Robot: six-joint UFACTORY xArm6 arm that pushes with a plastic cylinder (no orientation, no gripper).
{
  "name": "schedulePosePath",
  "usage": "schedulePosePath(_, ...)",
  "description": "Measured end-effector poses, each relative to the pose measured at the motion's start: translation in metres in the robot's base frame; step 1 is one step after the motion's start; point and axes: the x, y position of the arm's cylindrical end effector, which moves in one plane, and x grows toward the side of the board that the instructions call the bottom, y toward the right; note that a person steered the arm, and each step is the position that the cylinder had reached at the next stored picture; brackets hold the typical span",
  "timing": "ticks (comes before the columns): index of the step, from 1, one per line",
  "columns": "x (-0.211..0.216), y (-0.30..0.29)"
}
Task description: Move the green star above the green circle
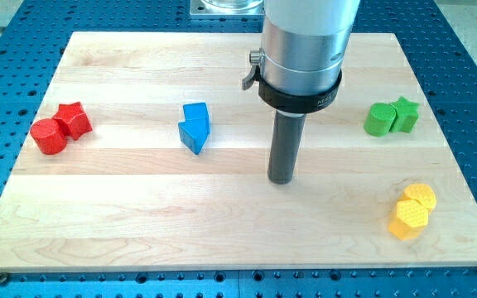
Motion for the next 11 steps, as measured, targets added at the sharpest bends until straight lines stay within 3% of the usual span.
schedulePosePath(2,-0.054,0.191)
schedulePosePath(5,-0.166,0.171)
schedulePosePath(6,-0.144,0.178)
schedulePosePath(9,-0.190,0.087)
schedulePosePath(10,-0.211,0.089)
schedulePosePath(11,-0.232,0.135)
